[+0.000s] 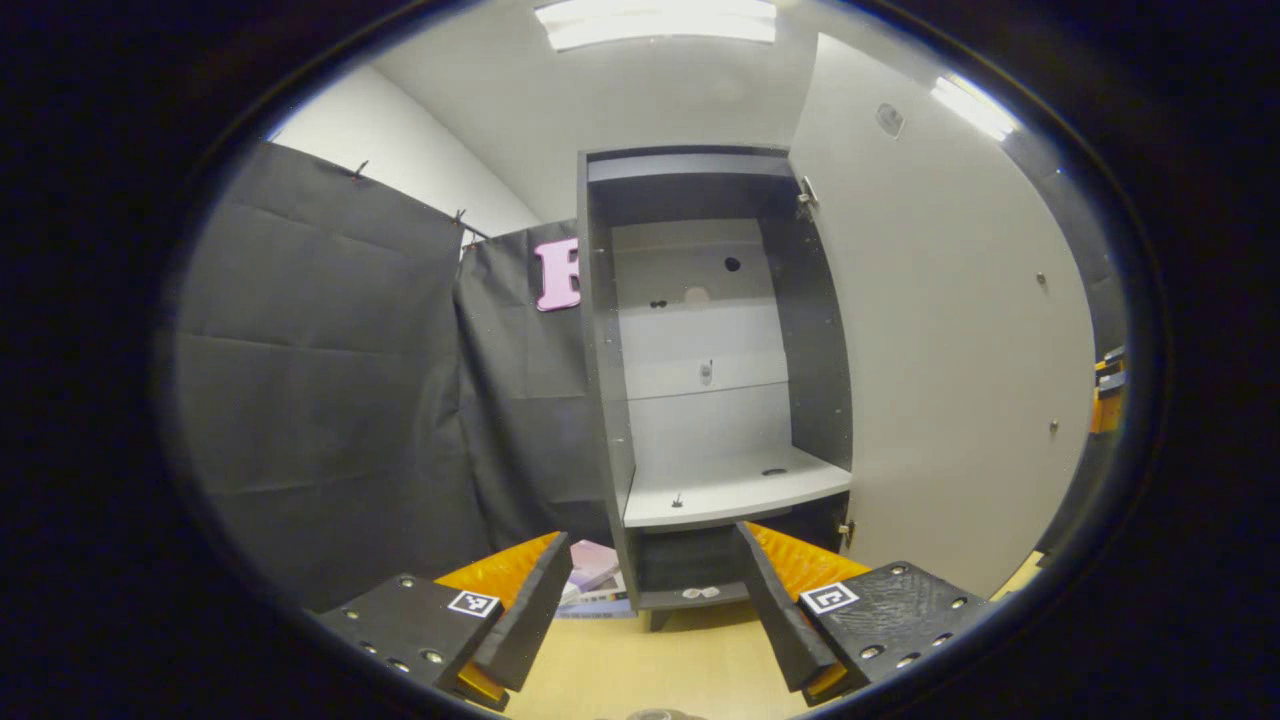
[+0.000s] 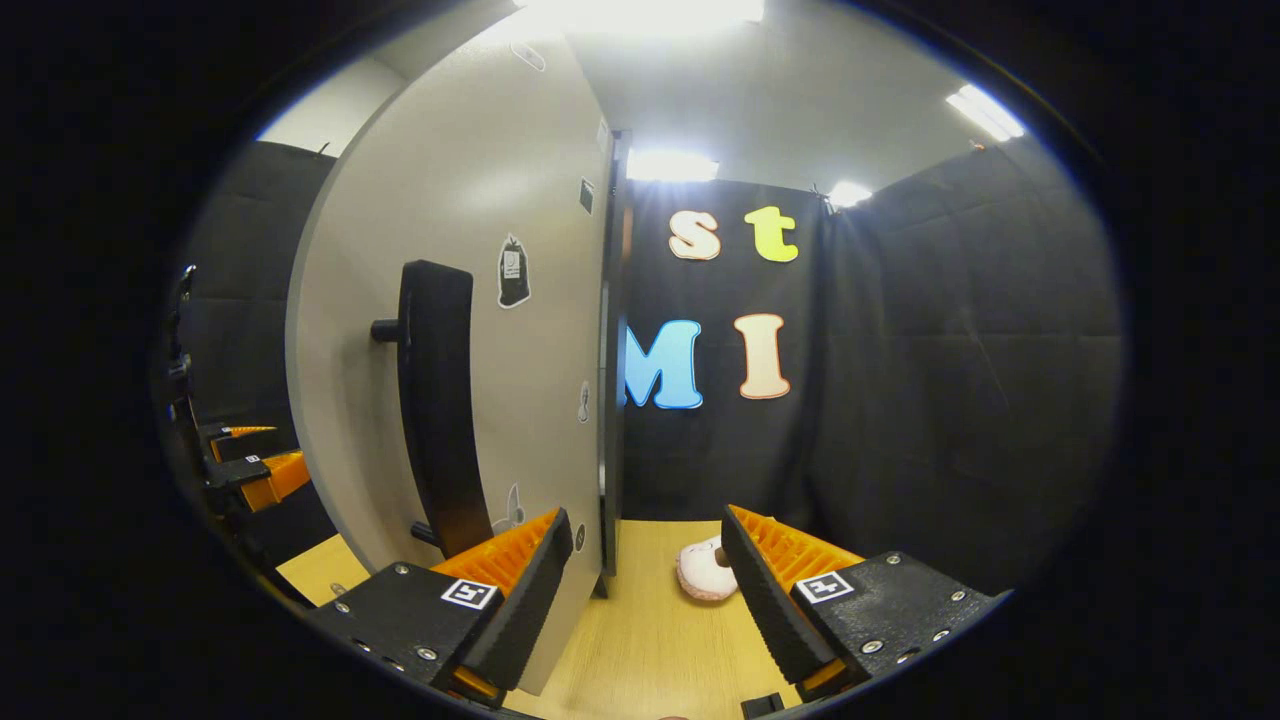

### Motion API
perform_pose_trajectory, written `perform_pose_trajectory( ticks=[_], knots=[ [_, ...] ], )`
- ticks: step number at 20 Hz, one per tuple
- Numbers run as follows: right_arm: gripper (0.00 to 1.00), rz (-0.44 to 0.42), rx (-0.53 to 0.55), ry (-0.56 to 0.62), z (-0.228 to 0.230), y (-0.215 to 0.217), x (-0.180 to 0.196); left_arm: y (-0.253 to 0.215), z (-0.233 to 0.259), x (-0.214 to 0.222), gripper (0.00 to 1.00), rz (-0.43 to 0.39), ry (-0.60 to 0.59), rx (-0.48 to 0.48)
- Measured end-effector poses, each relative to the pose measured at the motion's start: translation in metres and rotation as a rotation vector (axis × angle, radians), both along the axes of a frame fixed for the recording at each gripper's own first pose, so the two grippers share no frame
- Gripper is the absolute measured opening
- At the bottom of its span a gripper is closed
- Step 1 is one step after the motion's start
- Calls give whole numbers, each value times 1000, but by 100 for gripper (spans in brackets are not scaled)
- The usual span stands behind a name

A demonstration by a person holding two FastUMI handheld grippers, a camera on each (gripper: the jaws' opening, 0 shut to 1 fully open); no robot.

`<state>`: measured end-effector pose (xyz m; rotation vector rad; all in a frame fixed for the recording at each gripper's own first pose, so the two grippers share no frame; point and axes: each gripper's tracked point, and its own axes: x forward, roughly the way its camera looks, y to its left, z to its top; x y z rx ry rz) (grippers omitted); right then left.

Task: Open the cabinet door with the right hand, grasp the bottle in the cabinet with the left hand and place it on the coaster, then close the cabinet door with the right hand.

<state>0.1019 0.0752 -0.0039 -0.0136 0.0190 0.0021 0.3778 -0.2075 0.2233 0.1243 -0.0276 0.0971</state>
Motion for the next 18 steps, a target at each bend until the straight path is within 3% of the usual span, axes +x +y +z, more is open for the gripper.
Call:
perform_pose_trajectory(
  ticks=[1,2,3,10,11,12,14,15,18],
  knots=[
    [93,8,6,2,-1,7,-2,5,-2,2,93,-1,3,-4],
    [88,1,12,9,-2,12,-4,7,-3,5,93,-3,8,-12],
    [93,-11,14,13,-2,14,-5,10,-7,8,93,-11,18,-22],
    [93,-27,10,16,3,40,3,49,-17,15,93,-16,39,-57],
    [88,-30,27,24,0,44,4,54,-21,15,93,-21,44,-63],
    [93,-33,44,30,-2,49,6,60,-22,15,93,-21,49,-66],
    [88,-50,66,30,0,56,9,73,-22,17,93,-20,51,-74],
    [93,-58,66,24,1,59,10,79,-24,18,93,-23,54,-76],
    [93,-95,54,9,3,59,11,98,-25,16,93,-27,58,-65]
  ],
)
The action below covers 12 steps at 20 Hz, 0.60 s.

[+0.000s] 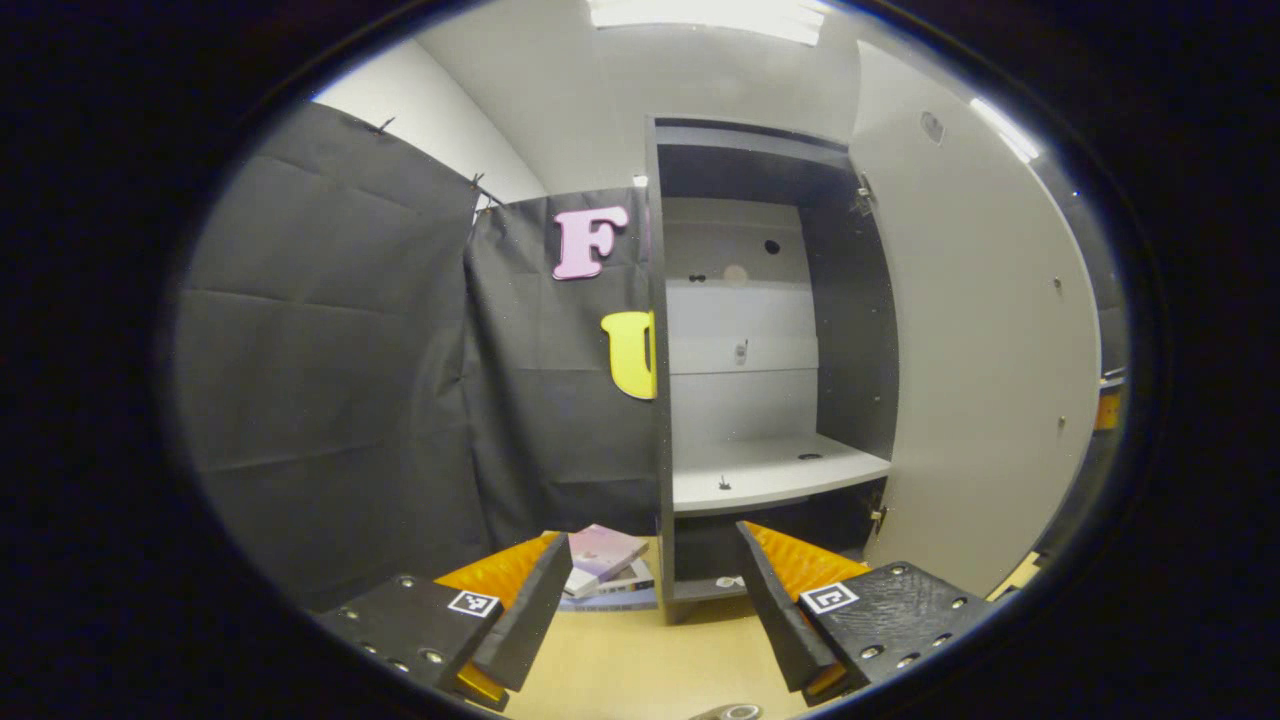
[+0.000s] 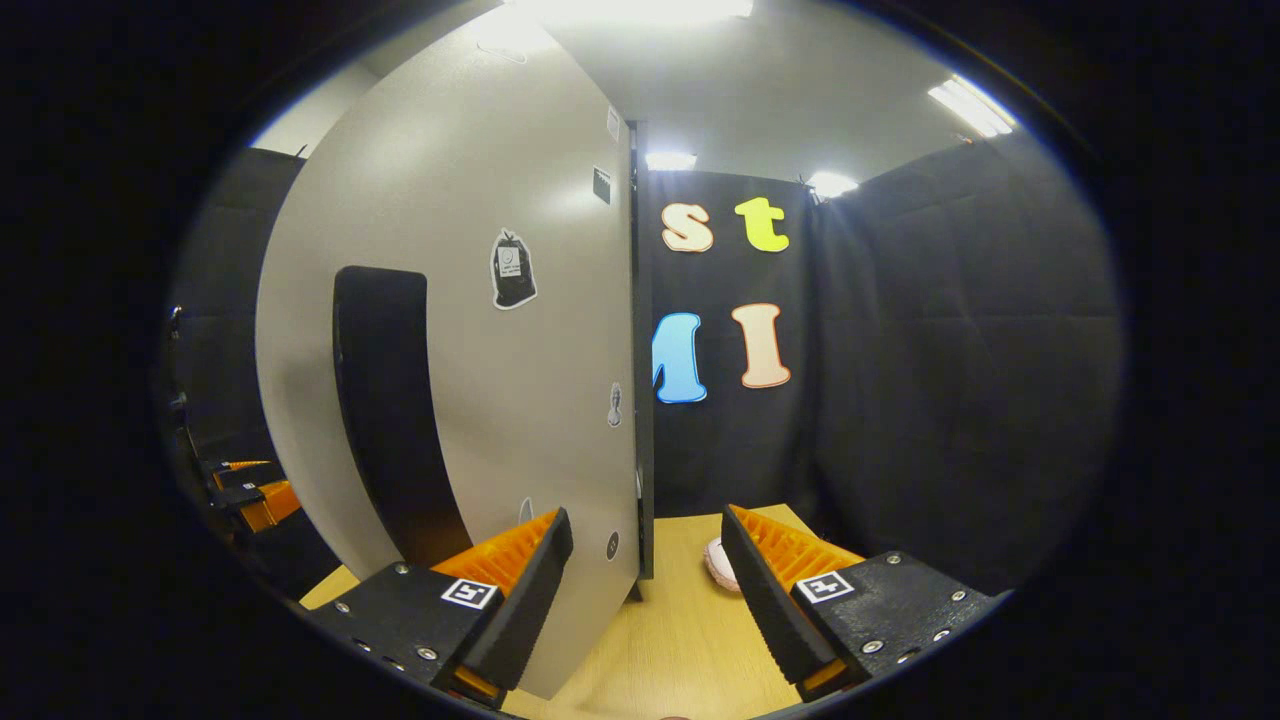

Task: Open the cabinet door with the right hand, grasp the bottle in the cabinet with the left hand and place it on the coaster, then close the cabinet door with the right hand.

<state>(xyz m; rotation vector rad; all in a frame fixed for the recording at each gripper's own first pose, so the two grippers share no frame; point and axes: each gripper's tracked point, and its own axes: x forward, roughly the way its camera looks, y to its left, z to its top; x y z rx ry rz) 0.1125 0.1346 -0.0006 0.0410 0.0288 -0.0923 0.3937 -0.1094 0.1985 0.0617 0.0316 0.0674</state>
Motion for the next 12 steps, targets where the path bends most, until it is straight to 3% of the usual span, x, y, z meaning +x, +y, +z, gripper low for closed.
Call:
perform_pose_trajectory(
  ticks=[7,12],
  knots=[
    [93,-69,15,-9,-2,8,1,34,-4,-2,93,-5,-1,-2],
    [93,-34,21,-28,-1,33,2,42,-8,0,93,9,12,-8]
  ],
)
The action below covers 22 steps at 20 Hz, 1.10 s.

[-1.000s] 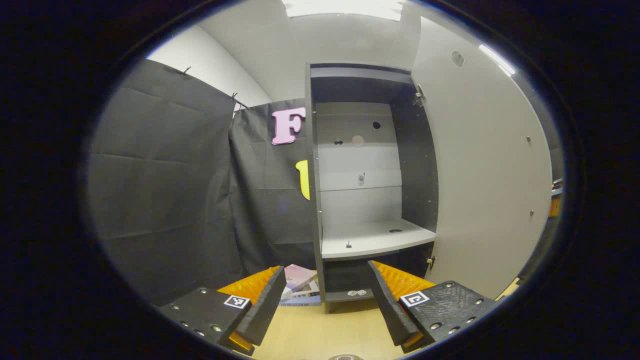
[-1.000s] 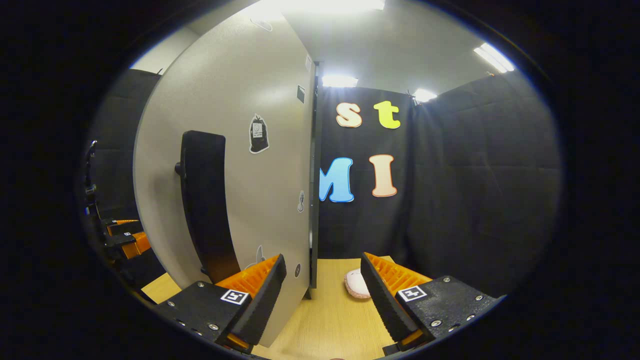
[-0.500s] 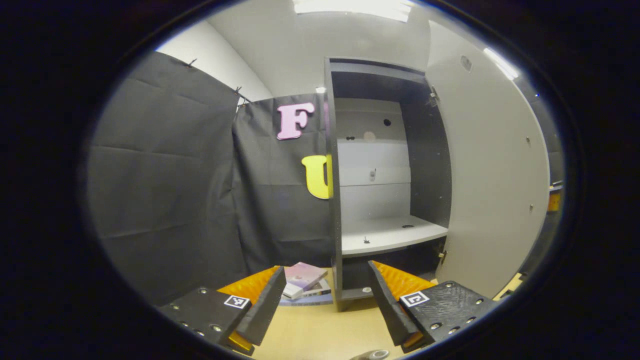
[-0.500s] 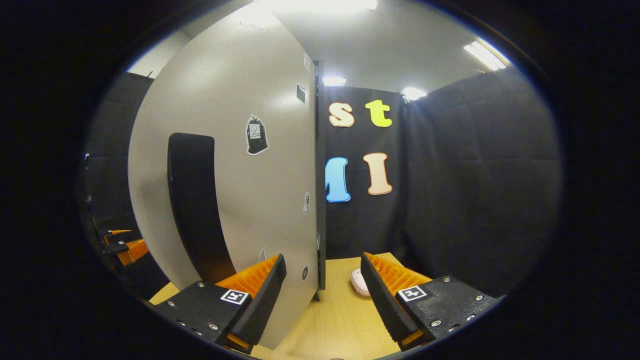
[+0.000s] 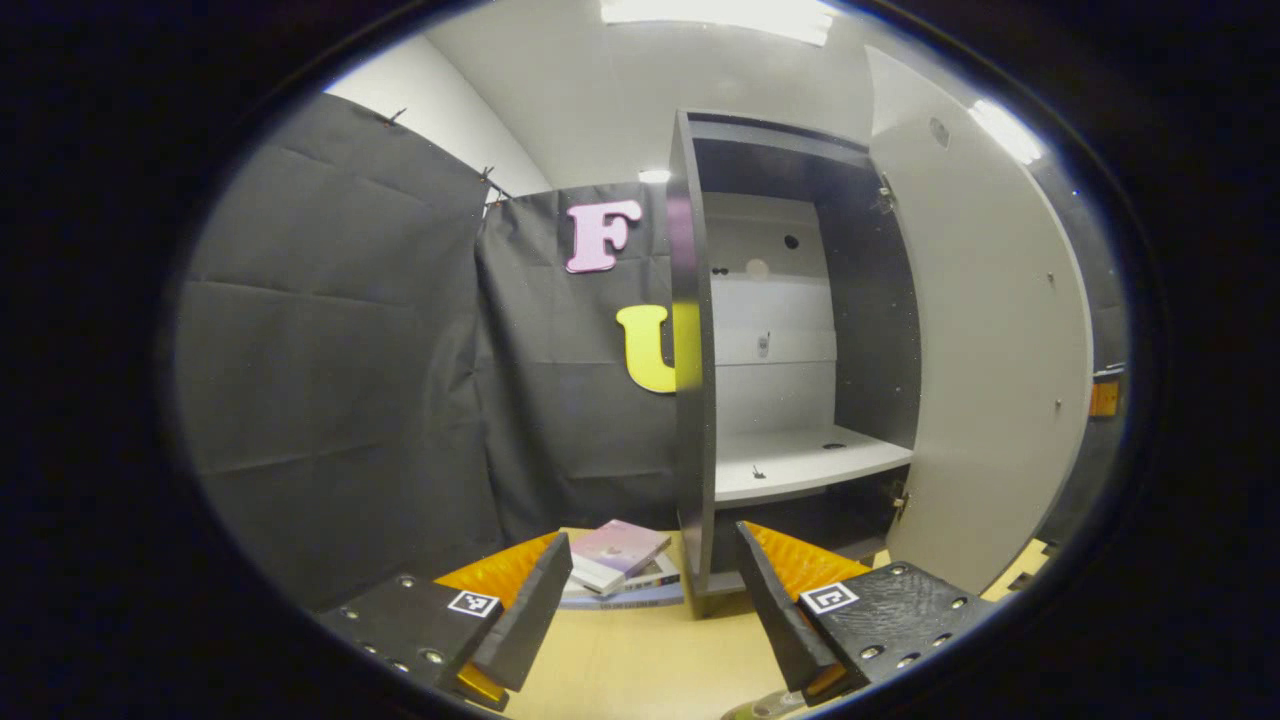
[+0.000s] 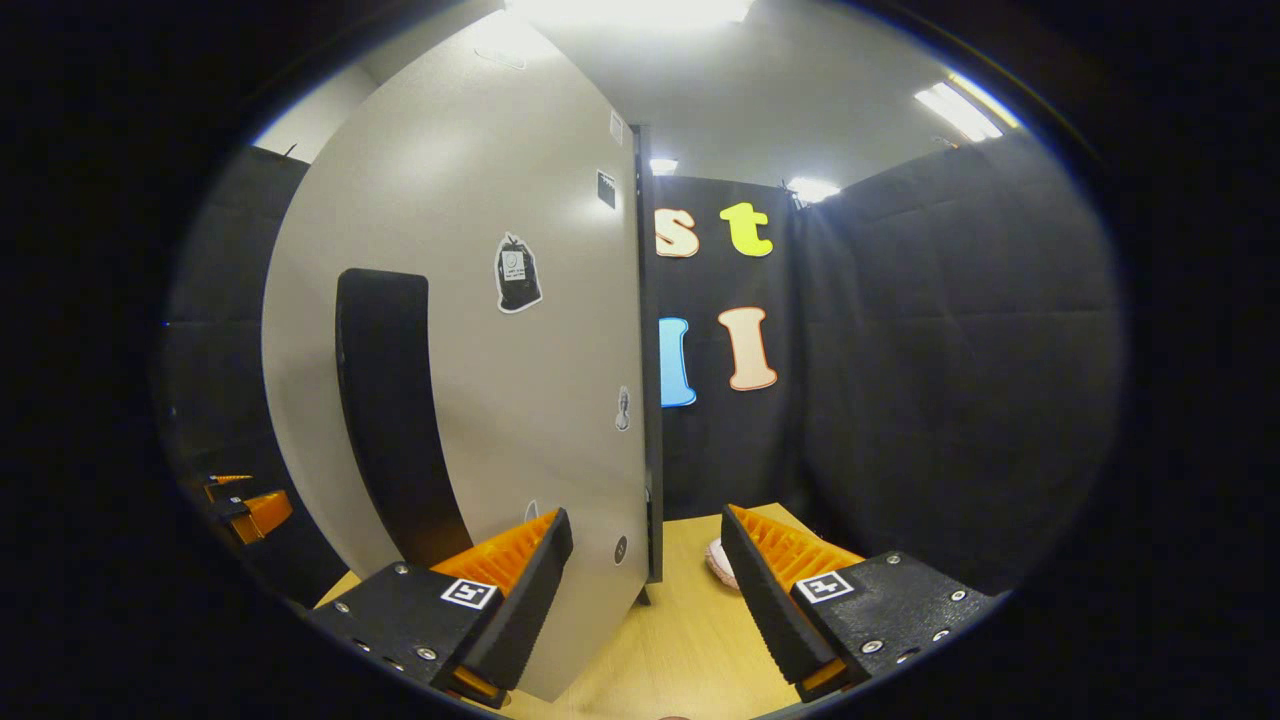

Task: Open the cabinet door with the right hand, grasp the bottle in the cabinet with the left hand and place it on the coaster, then close the cabinet door with the right hand.

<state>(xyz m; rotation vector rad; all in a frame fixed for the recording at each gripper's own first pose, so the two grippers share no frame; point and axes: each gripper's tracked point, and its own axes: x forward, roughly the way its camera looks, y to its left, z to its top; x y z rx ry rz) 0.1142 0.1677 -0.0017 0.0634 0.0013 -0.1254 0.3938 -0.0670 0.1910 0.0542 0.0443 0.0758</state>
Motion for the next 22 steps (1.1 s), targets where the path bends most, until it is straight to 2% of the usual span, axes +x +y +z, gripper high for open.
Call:
perform_pose_trajectory(
  ticks=[3,4,5,7,8,11,15,22],
  knots=[
    [93,49,-20,-19,2,18,8,3,4,1,93,13,-4,2],
    [88,73,-21,-24,2,26,14,3,7,2,93,11,-6,-2],
    [93,96,-17,-27,3,33,18,4,10,3,93,16,-11,1],
    [89,137,-21,-17,0,47,27,4,13,6,93,26,-10,17],
    [93,158,-25,-14,-2,51,34,3,14,9,93,25,-6,18],
    [93,202,-31,-5,-4,62,46,-8,18,19,93,12,5,24],
    [93,214,-44,0,-3,61,54,-21,31,24,93,-4,-19,45],
    [94,207,-45,-17,0,53,59,-29,51,27,93,2,-46,19]
  ],
)
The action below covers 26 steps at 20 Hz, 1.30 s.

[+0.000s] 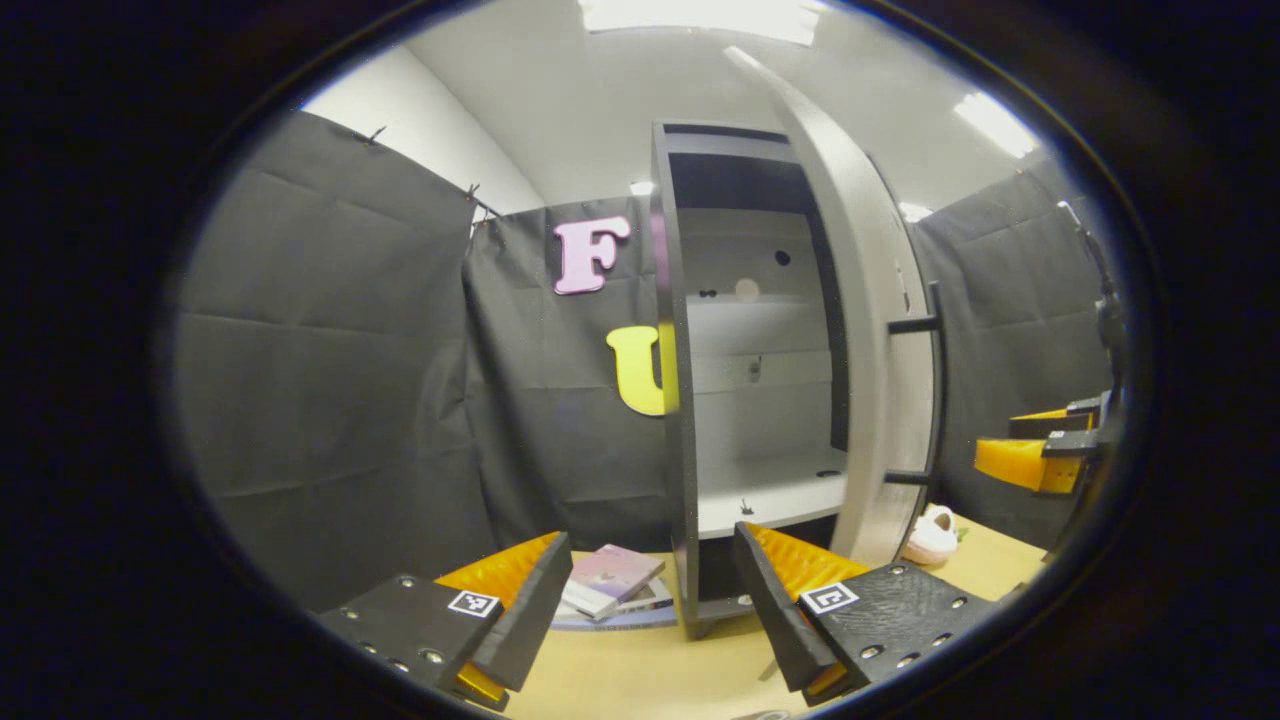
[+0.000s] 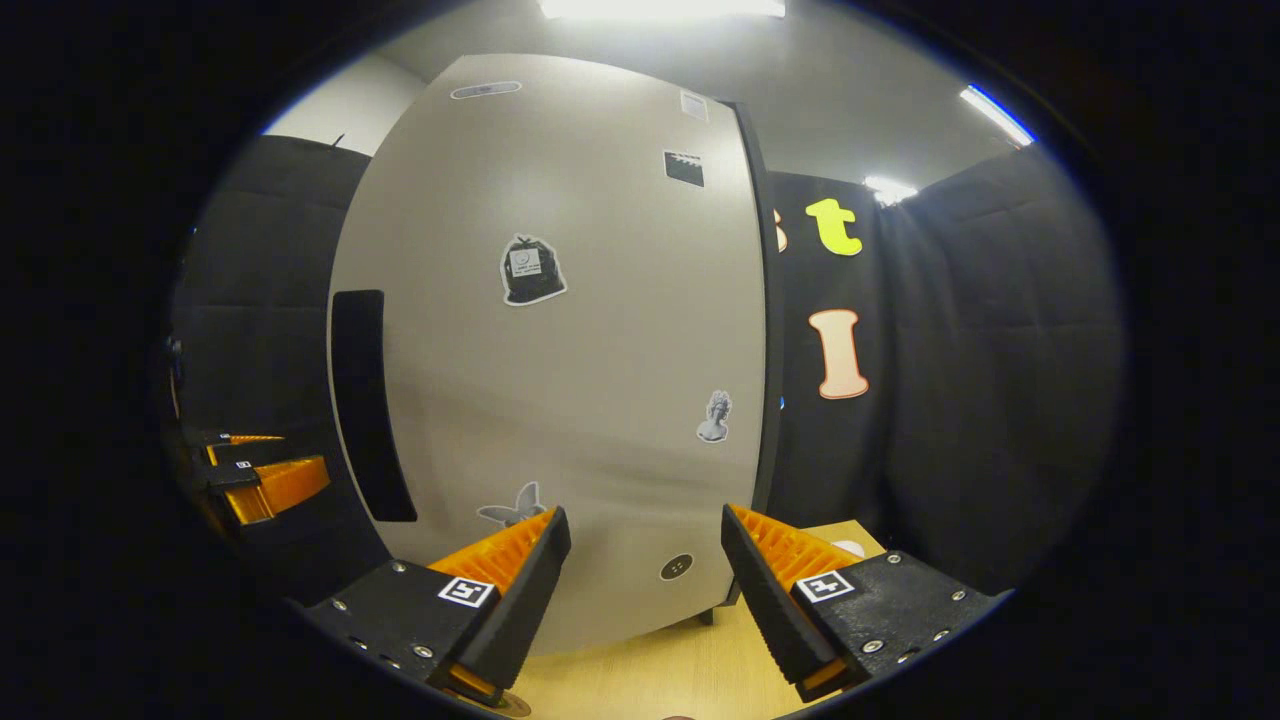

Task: Open the cabinet door with the right hand, grasp the bottle in the cabinet with the left hand and place it on the coaster, then close the cabinet door with the right hand.

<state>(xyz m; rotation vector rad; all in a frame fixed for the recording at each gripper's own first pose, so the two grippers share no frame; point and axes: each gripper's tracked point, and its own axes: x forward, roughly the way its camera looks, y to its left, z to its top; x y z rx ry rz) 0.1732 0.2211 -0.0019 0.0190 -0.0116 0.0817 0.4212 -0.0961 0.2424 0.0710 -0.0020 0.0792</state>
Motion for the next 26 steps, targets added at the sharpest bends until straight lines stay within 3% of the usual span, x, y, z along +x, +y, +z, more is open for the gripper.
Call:
perform_pose_trajectory(
  ticks=[1,2,9,13,15,19,20,23,26],
  knots=[
    [94,-18,-6,12,-2,-4,1,0,3,0,93,3,-3,-8],
    [94,-39,-11,30,-7,-9,1,-1,5,-1,100,4,-3,-14],
    [94,-120,5,-1,1,-31,2,-19,14,-1,100,41,17,-28],
    [94,-62,52,-31,7,-13,-3,-56,9,-3,100,31,24,-83],
    [90,-56,-2,-69,20,-12,-6,-70,10,0,100,39,25,-81],
    [94,-29,-67,-85,12,-1,-2,-103,19,19,100,-27,11,-58],
    [94,-29,-68,-83,11,-1,-2,-107,24,23,93,-29,-1,-46],
    [94,-43,-56,-72,8,-9,3,-105,20,23,93,18,-7,-52],
    [94,-58,-48,-61,3,-15,8,-116,16,18,93,-4,-2,-78]
  ],
)
